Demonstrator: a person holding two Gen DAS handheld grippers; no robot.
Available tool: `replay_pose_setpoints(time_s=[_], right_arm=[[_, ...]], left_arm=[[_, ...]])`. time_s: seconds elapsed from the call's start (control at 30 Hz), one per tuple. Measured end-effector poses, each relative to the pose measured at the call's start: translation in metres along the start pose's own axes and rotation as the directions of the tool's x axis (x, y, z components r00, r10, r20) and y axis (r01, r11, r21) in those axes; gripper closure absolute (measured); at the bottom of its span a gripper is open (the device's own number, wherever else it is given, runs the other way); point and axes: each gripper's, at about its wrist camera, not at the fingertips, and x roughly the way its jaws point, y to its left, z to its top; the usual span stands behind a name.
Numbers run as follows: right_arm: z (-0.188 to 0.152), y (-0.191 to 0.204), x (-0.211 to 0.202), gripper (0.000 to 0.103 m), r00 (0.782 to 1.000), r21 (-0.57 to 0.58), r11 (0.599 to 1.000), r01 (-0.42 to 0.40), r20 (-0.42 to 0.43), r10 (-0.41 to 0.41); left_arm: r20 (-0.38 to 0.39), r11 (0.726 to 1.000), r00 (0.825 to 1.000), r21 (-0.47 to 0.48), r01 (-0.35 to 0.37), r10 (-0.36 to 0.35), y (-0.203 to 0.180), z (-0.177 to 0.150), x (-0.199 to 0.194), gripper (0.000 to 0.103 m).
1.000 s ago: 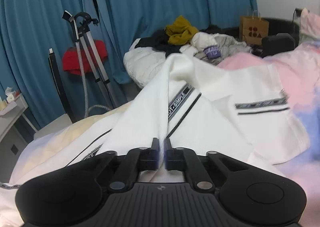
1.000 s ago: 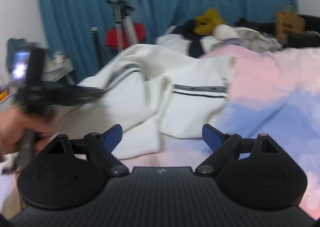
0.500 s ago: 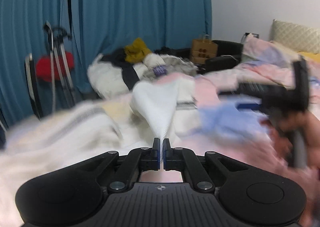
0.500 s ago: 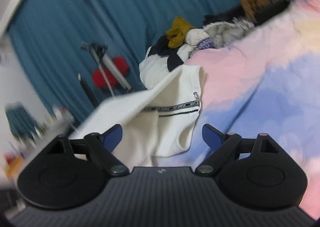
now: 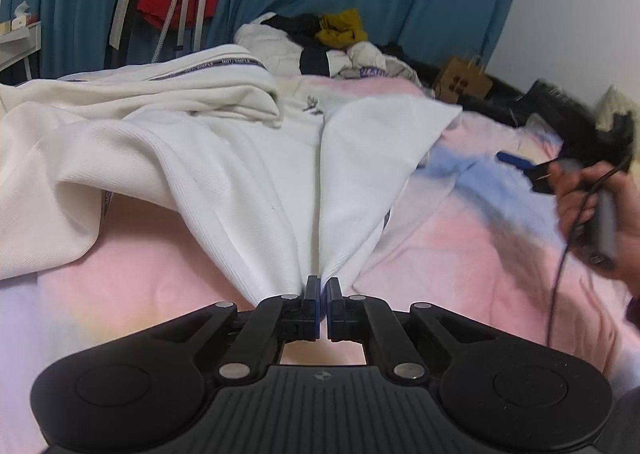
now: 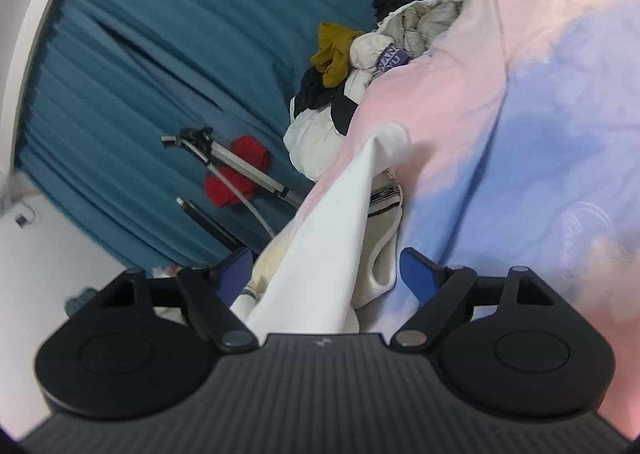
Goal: Fold clothes
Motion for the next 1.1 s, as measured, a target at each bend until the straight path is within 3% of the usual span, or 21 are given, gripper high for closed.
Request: replay_pose_setpoints(time_s=[0.03,0.2,0.33,0.37,0.4,0.47,0.5,0.6,0.7,0.8,0.87,0.93,0.97,1.03,1.1], right_arm=[[0.0,-0.001,0.008,0.02,1.0,-0.006,1.0,0.003,-0.001,-0.003],[0.008,-0.02,0.062,0.03,0.999,0.057,0.998,0.013,-0.035,-0.011],[0.023,-0.015,0.101,0.036,0.999,-0.039,0.998,0.047,-0.025,-0.048],[0.027,-0.013,0.11,0.047,0.998,-0.052,0.997,0.052,-0.019,-0.053],[0.03,-0.013,0.118,0.066,0.998,-0.055,0.997,0.063,-0.01,-0.063],[0.035,-0.015,0.131,0.09,0.996,-0.046,0.995,0.087,0.0,-0.088],[0.037,-0.017,0.136,0.095,0.995,-0.036,0.994,0.101,0.001,-0.101],[0.042,-0.011,0.131,0.097,0.992,-0.038,0.992,0.117,0.041,-0.116],[0.058,0.01,0.106,0.097,0.988,-0.066,0.995,0.079,0.139,-0.069],[0.075,0.037,0.058,0.097,0.958,-0.124,0.992,0.028,0.287,0.008],[0.08,0.048,0.018,0.097,0.919,-0.177,0.984,0.019,0.391,0.053],[0.075,0.053,-0.027,0.097,0.872,-0.227,0.97,0.086,0.488,0.037],[0.069,0.05,-0.046,0.097,0.849,-0.216,0.966,0.14,0.528,-0.004],[0.057,0.031,-0.073,0.097,0.815,-0.097,0.96,0.262,0.555,-0.166],[0.043,0.001,-0.083,0.097,0.8,0.06,0.905,0.421,0.447,-0.402]], left_arm=[[0.003,1.0,1.0,-0.018,0.005,-0.005,0.004,0.0,0.001,0.1],[-0.007,0.995,1.0,-0.098,0.023,-0.024,0.024,0.001,0.007,0.1],[-0.004,0.994,0.999,-0.107,0.038,-0.038,0.032,-0.002,0.013,0.1],[0.0,0.993,0.999,-0.111,0.045,-0.045,0.034,-0.002,0.015,0.1],[0.005,0.992,0.999,-0.115,0.053,-0.053,0.035,-0.001,0.016,0.1],[0.014,0.99,0.998,-0.123,0.068,-0.067,0.038,0.001,0.02,0.1],[0.025,0.99,0.997,-0.123,0.075,-0.072,0.039,0.002,0.02,0.1],[0.047,0.984,0.992,-0.13,0.118,-0.113,0.037,0.007,0.022,0.1],[0.098,0.977,0.978,-0.091,0.195,-0.186,0.031,0.01,0.014,0.1],[0.109,0.971,0.97,-0.075,0.225,-0.217,0.023,0.007,0.006,0.1],[0.116,0.967,0.965,-0.065,0.245,-0.237,0.017,0.006,0.001,0.1],[0.123,0.963,0.959,-0.054,0.265,-0.257,0.012,0.004,-0.004,0.1],[0.126,0.96,0.955,-0.049,0.275,-0.267,0.009,0.004,-0.007,0.1],[0.133,0.955,0.949,-0.038,0.294,-0.287,0.003,0.002,-0.012,0.099],[0.113,0.954,0.951,-0.047,0.295,-0.288,0.001,-0.001,-0.011,0.099]])
